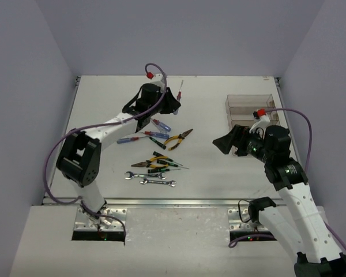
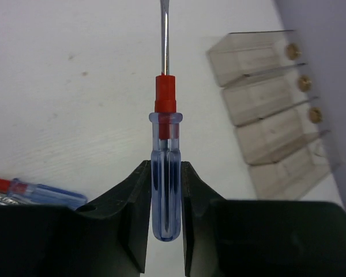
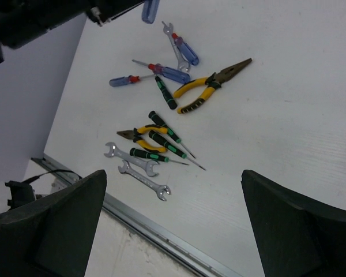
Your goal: Sort the tools into containers
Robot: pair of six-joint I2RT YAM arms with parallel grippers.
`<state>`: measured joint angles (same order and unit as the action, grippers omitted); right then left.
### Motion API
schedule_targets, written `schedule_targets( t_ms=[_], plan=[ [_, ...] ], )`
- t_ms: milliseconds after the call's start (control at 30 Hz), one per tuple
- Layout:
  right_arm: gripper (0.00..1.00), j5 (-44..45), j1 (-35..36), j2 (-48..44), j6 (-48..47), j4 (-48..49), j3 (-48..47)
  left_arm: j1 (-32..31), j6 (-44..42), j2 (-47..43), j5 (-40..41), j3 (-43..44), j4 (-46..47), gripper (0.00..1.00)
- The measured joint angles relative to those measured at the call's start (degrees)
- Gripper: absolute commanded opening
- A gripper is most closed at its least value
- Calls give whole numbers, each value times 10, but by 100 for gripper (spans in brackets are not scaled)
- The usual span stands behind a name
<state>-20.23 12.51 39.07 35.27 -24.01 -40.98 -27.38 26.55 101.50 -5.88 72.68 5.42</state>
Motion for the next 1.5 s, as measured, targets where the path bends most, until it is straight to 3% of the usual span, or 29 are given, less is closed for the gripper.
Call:
schedule_targets(
  t_ms=[100,233,500,567,733,800,867,933,967,1000,1033,1133,1233,1367,1500],
  plan=[
    [97,-25,0,11,37,66,19,-14,8,-87,-95,-85,123,0],
    [94,-80,0,59,79,161,37,-45,21,-133,-185,-173,203,0],
    [75,-129,4,158,145,313,46,-115,25,-140,-258,-229,241,0],
    [65,-128,9,168,152,325,47,-120,28,-146,-258,-236,254,0],
    [22,-124,15,181,165,353,61,-129,47,-155,-256,-263,295,0],
    [6,-125,15,186,172,363,69,-133,53,-153,-254,-267,300,5],
    [0,-128,15,192,179,373,74,-137,56,-151,-250,-267,303,12],
    [0,-126,15,197,185,380,74,-140,59,-148,-247,-266,302,28],
    [0,-123,14,199,187,382,74,-141,59,-147,-243,-266,301,76],
    [0,-118,15,200,188,382,74,-141,58,-147,-235,-265,298,76],
    [0,-111,15,202,188,379,74,-142,55,-147,-221,-263,291,100],
    [0,-75,14,206,187,332,64,-150,58,-154,-167,-245,245,100],
    [0,2,-8,214,188,250,31,-153,79,-173,-42,-204,107,100],
    [0,112,-130,264,224,179,-30,-153,137,-220,173,-182,-90,100],
    [0,229,-191,382,262,111,-133,-151,164,-286,292,-213,-216,100]
  ],
)
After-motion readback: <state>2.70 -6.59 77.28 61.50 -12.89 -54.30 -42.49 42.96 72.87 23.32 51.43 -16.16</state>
